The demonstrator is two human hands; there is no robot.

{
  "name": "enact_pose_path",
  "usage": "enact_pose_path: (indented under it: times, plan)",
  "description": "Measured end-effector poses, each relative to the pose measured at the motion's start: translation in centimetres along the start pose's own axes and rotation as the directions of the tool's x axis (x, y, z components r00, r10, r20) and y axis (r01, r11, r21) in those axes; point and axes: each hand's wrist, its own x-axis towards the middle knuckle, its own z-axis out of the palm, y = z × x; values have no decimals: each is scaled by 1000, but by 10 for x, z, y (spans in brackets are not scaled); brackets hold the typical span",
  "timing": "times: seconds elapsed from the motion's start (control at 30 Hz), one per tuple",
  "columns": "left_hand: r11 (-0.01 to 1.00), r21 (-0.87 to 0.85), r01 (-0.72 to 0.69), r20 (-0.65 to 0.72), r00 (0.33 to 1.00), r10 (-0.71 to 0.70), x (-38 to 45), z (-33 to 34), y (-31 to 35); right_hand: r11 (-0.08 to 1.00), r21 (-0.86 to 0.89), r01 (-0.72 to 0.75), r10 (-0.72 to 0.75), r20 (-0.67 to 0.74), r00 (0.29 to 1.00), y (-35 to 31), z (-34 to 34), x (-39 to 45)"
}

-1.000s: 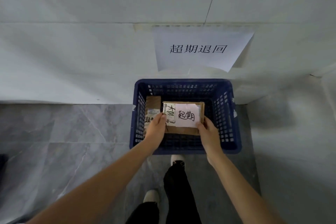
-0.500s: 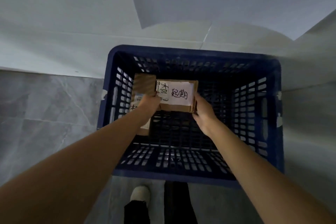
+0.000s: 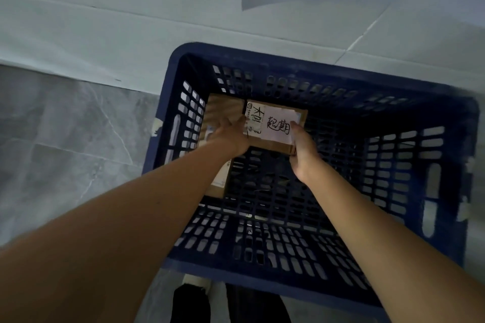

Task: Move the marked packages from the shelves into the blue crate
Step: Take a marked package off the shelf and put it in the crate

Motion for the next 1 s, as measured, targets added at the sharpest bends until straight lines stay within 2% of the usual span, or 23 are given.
enact_pose_path:
  times: [0.07,0.17,0.27,0.33,0.37,0.43,0.53,0.6,0.7,0.77,0.83,0.93,1.0]
  plan:
    - [999,37,21,-31,999,-20,-3,0,3,1000,-5,11,-11,5,1000,0,0,4]
    - [991,135,4,-157,987,17,-8,5,4,999,18,47,-48,23,999,0,5,10]
    - [994,109,-5,-191,981,26,-14,8,0,998,-18,55,-54,52,997,-3,8,5]
    - [996,90,-27,-198,979,45,-26,5,-2,993,-106,59,-60,-8,998,-9,4,-7]
    - [995,87,-55,-224,972,73,-35,2,-3,983,-163,82,-91,-52,994,-12,1,-19]
    - [990,70,-124,-305,942,140,-58,-8,-6,922,-298,246,-278,-69,958,-19,0,-50]
    - [967,85,-239,-415,874,253,-110,-28,-10,636,-550,541,-567,142,812,-33,9,-117]
    - [951,146,-273,-482,820,309,-154,-45,-16,402,-645,650,-647,302,700,-45,18,-169]
    - [939,285,-190,-602,727,330,-228,-72,-37,24,-694,720,-716,491,497,-67,33,-247]
    - [938,325,-120,-687,652,321,-280,-91,-57,-215,-677,703,-717,599,357,-83,48,-299]
    - [964,260,-57,-772,588,243,-337,-107,-85,-392,-627,674,-676,692,251,-93,68,-353]
    - [991,126,47,-879,467,90,-438,-113,-144,-586,-494,643,-581,808,91,-84,104,-435]
    - [986,88,141,-913,407,23,-517,-107,-193,-673,-391,628,-512,859,-14,-61,133,-496]
